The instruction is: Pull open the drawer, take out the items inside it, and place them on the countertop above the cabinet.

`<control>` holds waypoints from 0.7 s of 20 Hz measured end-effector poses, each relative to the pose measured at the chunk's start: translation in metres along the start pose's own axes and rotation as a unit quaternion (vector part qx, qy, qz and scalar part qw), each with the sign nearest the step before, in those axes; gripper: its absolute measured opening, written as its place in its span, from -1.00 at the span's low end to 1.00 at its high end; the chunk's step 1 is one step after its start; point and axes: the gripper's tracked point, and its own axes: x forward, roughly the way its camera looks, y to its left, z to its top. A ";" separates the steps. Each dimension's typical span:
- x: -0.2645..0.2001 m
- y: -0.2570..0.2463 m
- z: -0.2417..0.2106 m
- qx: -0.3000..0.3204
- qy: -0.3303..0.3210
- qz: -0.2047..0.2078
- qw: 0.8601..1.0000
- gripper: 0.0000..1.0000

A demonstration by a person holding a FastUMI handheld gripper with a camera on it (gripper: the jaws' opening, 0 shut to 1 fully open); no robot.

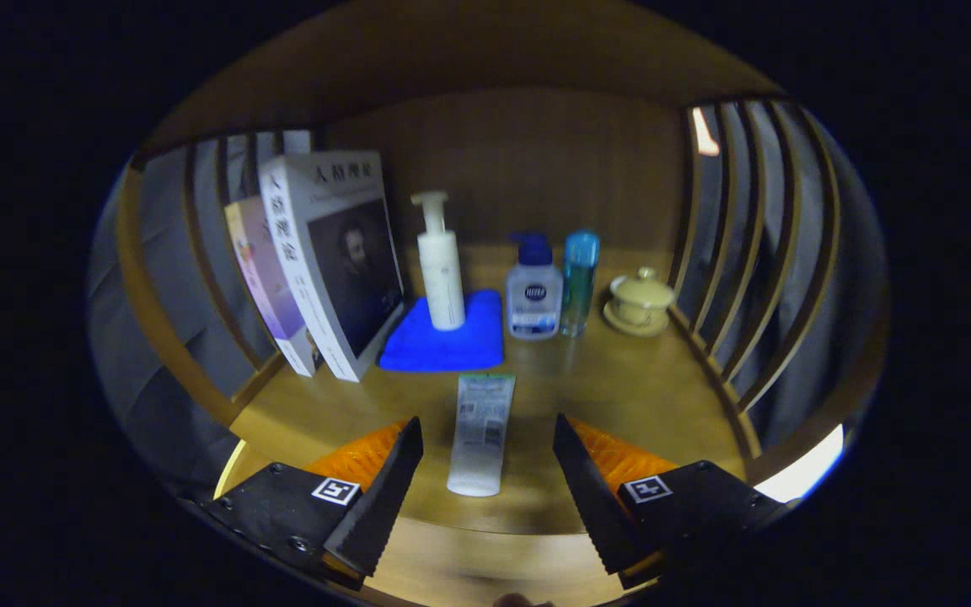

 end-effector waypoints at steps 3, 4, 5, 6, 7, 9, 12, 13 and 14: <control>-0.044 0.012 0.020 -0.029 -0.080 0.008 0.996 0.95; -0.058 0.015 0.021 -0.034 -0.101 0.009 0.994 0.95; -0.072 0.018 0.024 -0.037 -0.121 0.010 0.992 0.95; -0.084 0.021 0.026 -0.038 -0.141 0.011 0.989 0.96; -0.098 0.025 0.028 -0.037 -0.163 0.012 0.986 0.96; -0.123 0.030 0.027 -0.034 -0.201 0.014 0.979 0.96; -0.157 0.031 0.019 -0.041 -0.247 0.007 0.968 0.96; -0.167 0.030 0.012 -0.036 -0.255 -0.001 0.966 0.97; -0.178 0.031 0.005 -0.032 -0.267 -0.003 0.963 0.97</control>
